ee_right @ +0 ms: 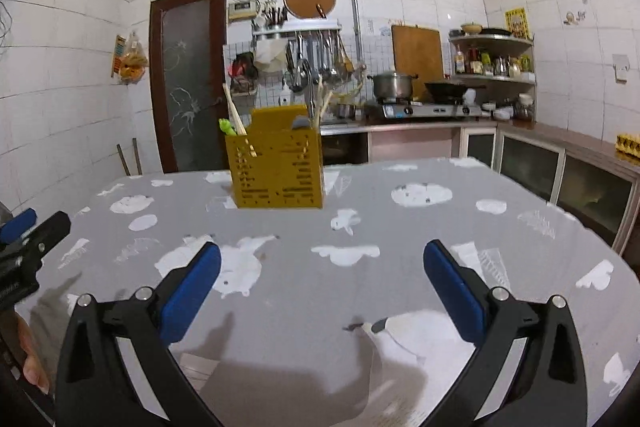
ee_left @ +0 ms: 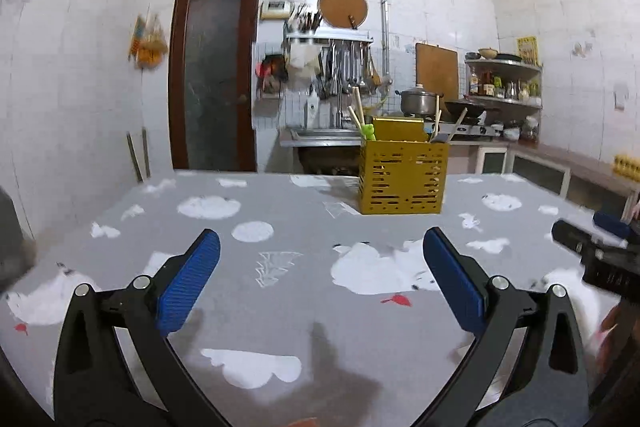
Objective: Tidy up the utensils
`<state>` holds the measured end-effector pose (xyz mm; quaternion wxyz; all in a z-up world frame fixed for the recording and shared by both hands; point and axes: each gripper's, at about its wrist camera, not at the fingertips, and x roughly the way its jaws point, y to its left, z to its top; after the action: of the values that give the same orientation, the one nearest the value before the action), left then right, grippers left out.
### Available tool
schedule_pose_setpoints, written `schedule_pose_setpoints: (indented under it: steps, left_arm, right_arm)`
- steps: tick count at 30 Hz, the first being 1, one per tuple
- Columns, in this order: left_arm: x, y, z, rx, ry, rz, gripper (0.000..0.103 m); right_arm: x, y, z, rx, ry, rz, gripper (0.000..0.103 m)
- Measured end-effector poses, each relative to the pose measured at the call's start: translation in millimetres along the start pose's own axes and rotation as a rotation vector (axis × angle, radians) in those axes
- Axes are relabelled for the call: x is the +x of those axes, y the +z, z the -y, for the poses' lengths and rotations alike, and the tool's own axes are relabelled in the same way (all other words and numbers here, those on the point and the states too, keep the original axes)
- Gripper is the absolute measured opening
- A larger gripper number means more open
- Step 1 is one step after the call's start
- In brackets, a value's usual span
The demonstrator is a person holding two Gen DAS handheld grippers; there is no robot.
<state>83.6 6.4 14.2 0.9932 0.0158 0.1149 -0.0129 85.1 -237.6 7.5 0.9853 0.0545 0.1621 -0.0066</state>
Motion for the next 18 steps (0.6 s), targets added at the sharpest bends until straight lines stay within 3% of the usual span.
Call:
schedule_pose_setpoints:
  steps: [18]
  left_arm:
    - [-5,0,-3,-0.011,-0.011,0.017,0.098]
  right_arm:
    - [-17,-2,-16,-0.082,-0.049,0.065,0.099]
